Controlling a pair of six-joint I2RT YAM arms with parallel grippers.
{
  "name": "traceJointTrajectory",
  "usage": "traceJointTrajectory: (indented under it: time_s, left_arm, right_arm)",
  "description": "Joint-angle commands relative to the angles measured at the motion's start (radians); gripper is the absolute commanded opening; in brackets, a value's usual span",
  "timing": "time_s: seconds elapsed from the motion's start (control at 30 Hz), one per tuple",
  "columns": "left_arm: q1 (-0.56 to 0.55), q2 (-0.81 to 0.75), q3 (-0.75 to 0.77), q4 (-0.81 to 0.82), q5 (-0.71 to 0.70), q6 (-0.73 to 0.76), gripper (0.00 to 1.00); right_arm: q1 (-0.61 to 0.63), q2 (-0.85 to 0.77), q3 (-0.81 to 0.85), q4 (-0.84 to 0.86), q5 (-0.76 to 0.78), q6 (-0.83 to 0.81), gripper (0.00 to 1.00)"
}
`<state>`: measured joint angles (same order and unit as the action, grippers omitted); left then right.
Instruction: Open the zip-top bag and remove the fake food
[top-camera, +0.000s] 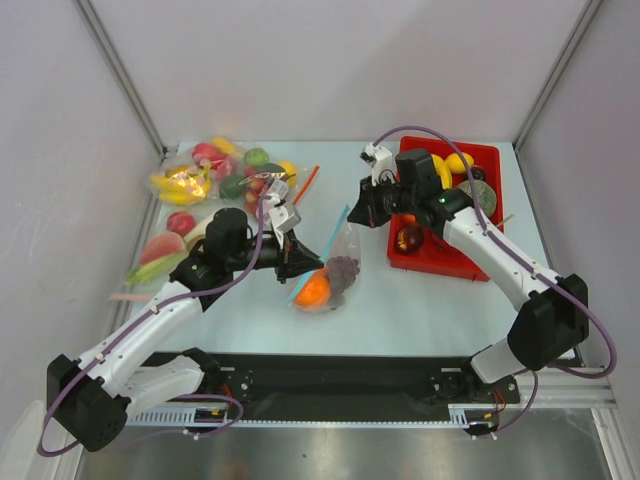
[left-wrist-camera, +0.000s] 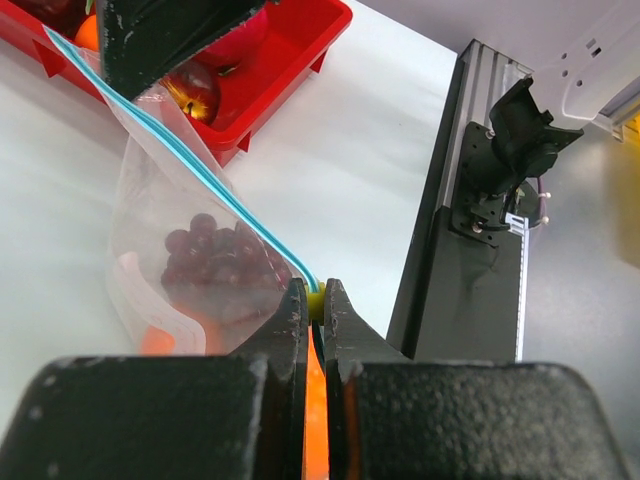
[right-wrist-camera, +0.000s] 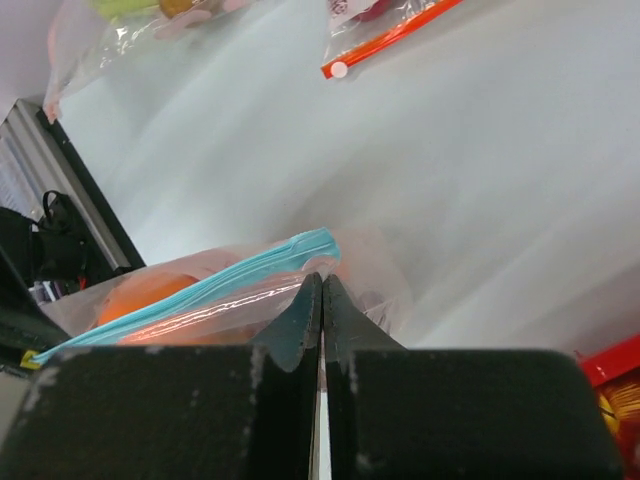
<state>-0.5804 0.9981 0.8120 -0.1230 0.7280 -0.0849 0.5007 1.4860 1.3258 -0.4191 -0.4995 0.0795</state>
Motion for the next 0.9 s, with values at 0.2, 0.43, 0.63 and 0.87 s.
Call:
traceJointTrajectory:
  time_s: [0.2, 0.43, 0.63, 0.87]
  left_arm:
    - [-0.009, -0.049, 0.019, -0.013, 0.12, 0.008, 0.0]
    - [-0.009, -0.053, 0.018, -0.018, 0.119, 0.013, 0.0]
    - [-0.009, -0.056, 0.019, -0.024, 0.119, 0.014, 0.0]
    - [-0.009, -0.058, 0.019, -0.027, 0.123, 0.016, 0.0]
  right_arm:
    - [-0.053, 0.076, 0.102, 0.129, 0.263, -0.02, 0.0]
    - [-0.064, 0.131, 0.144, 0.149, 0.312, -0.01, 0.0]
    - [-0.08, 0.181, 0.168, 0.158, 0.363, -0.009, 0.0]
    - [-0.106, 0.237, 0.22, 0.155, 0.381, -0.006, 0.0]
